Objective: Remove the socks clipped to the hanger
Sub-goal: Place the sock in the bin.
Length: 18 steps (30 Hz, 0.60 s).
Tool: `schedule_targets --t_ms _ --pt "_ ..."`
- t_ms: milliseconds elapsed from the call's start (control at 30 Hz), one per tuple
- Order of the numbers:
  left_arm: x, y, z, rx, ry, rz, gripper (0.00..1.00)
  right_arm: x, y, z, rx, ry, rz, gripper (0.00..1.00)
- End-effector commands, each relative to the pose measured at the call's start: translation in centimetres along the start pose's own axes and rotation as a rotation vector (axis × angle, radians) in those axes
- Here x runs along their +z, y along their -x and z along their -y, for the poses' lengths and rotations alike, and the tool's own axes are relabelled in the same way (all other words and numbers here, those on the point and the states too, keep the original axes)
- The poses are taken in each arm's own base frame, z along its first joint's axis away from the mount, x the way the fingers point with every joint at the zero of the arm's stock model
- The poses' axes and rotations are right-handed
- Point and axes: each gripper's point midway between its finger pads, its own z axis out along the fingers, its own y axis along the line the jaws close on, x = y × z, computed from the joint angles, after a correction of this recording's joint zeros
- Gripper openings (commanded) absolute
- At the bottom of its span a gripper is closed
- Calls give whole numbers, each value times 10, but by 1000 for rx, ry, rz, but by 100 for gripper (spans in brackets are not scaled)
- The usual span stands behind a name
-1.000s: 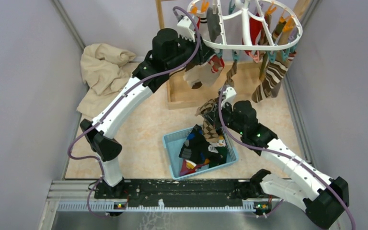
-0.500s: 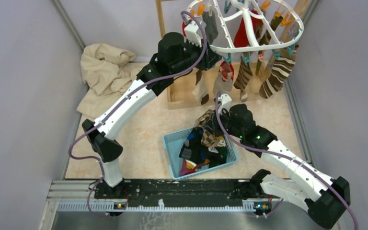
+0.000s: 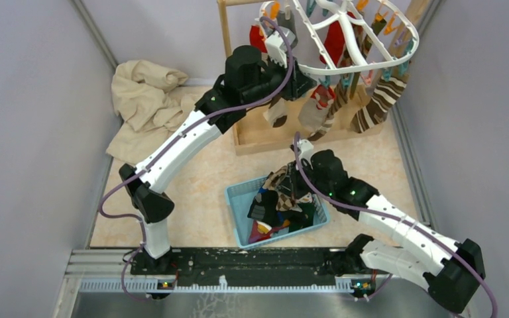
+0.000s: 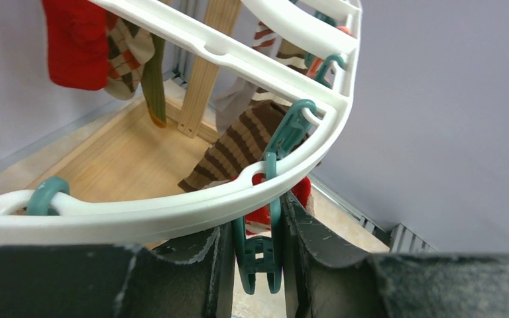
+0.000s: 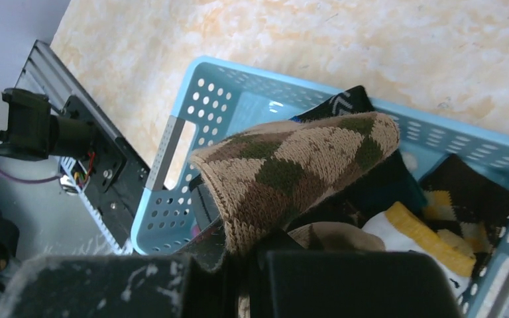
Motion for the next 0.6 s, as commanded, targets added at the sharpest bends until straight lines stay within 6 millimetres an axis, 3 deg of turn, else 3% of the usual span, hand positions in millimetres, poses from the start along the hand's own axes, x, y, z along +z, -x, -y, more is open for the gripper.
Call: schedule_targets --t_ms 0,167,300,333,567 --pt "8 -6 37 10 -158 -11 20 3 -10 -13 23 46 -27 0" --pt "6 -9 43 0 -192 -16 25 6 -27 -17 44 47 -83 2" --pt "1 -10 34 14 -143 -17 40 4 -28 -12 48 0 -90 38" --pt "0 -10 32 18 -132 -17 44 2 -25 -11 47 -9 -84 43" --pt "-13 -20 16 28 -59 -39 61 -9 -1 -3 35 -106 -28 55"
